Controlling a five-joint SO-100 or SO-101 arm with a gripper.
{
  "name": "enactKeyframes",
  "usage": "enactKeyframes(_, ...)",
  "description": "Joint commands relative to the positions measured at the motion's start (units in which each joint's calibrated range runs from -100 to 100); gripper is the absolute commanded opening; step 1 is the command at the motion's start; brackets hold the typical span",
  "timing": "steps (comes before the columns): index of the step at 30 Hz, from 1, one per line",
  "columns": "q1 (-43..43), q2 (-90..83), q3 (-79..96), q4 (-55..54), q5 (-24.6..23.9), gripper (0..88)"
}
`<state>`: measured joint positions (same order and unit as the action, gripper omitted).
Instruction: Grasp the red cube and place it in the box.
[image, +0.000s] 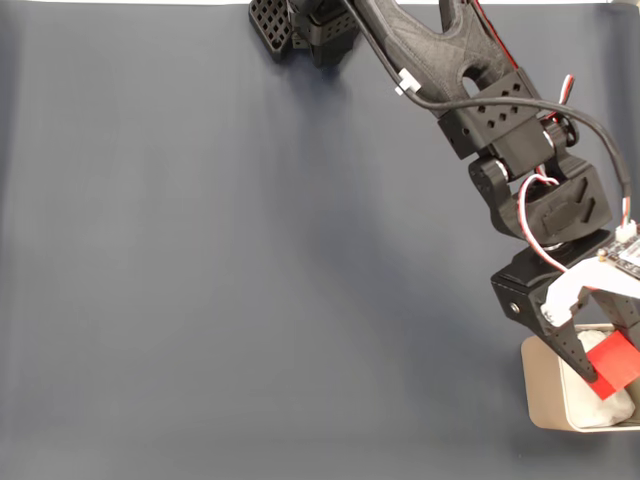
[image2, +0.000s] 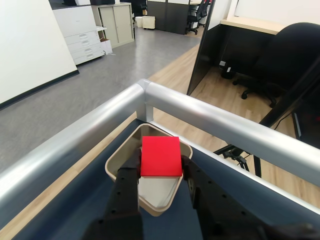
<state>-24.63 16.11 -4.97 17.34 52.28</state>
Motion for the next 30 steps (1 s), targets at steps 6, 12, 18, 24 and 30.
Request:
enactKeyframes(6,-0.80,-0.08,-3.79,0.44,0.29,7.2)
enactKeyframes(12,-0.87,0.62,-4.06,0.44,-0.54,7.3)
enactKeyframes(18,-1.01,1.22,-4.52,0.44,-1.37,7.4)
enactKeyframes(24,-1.08,2.52,-6.16,0.44,-1.86,7.5)
enactKeyframes(30,-1.08,3.30,-6.98,0.44,-2.15,7.6)
